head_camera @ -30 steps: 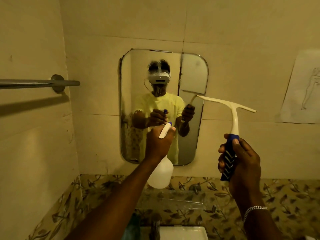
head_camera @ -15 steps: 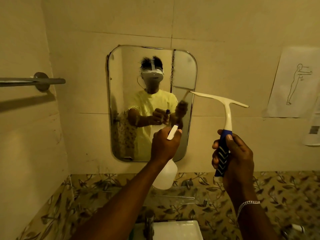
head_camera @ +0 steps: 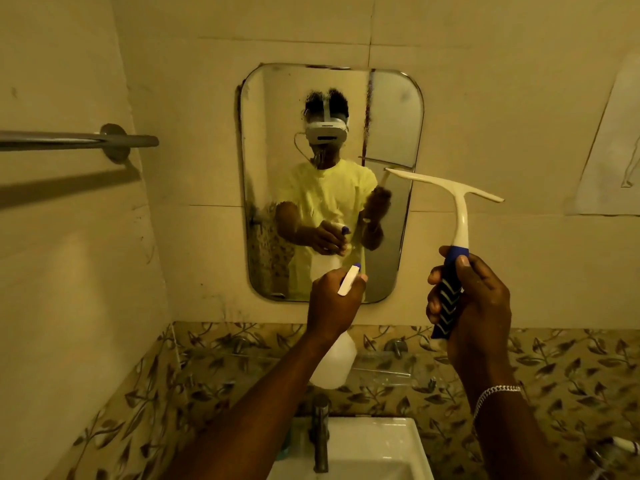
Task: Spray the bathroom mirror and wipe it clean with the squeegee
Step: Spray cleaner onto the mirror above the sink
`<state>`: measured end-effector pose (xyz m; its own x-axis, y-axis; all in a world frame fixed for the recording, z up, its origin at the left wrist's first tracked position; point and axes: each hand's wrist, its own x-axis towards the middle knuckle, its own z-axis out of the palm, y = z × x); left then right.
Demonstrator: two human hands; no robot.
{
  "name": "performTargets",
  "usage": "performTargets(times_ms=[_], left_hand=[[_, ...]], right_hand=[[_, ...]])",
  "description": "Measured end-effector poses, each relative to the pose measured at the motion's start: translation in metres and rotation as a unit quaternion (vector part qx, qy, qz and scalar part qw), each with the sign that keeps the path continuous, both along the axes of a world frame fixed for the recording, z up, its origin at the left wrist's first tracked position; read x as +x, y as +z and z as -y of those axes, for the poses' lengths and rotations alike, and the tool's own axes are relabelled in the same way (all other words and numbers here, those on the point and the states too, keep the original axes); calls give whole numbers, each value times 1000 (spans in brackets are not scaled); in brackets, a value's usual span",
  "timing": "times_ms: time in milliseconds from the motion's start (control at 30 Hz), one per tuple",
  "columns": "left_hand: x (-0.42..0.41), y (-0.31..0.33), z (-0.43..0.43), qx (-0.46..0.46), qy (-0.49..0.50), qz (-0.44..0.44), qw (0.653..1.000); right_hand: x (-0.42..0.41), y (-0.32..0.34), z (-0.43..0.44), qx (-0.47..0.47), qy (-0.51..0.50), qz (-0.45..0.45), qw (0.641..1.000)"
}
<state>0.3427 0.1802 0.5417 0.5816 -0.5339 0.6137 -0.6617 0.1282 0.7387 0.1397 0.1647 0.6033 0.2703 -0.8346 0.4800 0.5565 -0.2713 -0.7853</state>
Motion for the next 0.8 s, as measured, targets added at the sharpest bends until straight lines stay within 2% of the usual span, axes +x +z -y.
performTargets(times_ms=[133,267,567,800], left_hand=[[-3,-21,-6,31,-2,-21,999],[-5,-41,-12,47,15,-6,999],[22,-48,-31,-55,71,-22,996],[48,-37,-48,-78,93,-10,993]], right_hand=[[7,-3,-5,6,11,3,1000],[10,-4,-8,9,22,8,1000],[18,-8,-9,19,23,2,1000],[34,-8,-15,19,33,-2,999]])
